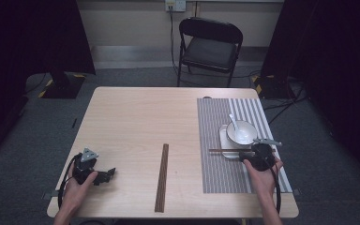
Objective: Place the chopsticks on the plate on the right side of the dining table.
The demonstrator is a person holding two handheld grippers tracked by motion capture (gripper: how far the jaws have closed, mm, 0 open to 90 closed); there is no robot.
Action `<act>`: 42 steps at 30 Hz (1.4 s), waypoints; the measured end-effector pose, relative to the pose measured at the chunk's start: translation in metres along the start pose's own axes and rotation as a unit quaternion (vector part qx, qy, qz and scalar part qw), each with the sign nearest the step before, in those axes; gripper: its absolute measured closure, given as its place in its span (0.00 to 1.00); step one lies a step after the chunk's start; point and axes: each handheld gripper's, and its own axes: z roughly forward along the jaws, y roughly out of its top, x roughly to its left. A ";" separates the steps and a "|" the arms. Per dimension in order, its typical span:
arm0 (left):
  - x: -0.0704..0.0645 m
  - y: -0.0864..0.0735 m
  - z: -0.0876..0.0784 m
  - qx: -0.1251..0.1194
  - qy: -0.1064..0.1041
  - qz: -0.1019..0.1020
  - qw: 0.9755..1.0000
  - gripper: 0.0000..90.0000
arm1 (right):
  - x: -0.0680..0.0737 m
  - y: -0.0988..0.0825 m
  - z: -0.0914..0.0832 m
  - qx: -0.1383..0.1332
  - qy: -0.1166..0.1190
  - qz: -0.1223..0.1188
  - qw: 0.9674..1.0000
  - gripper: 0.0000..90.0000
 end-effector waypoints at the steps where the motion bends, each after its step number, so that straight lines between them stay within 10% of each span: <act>1: 0.000 0.000 0.000 -0.001 0.000 -0.001 1.000 0.00 | 0.001 0.000 -0.001 -0.005 0.003 -0.002 1.000 0.37; 42: 0.000 0.000 0.000 -0.001 0.000 -0.002 1.000 0.00 | 0.098 0.006 -0.015 -0.011 0.118 -0.092 0.989 0.23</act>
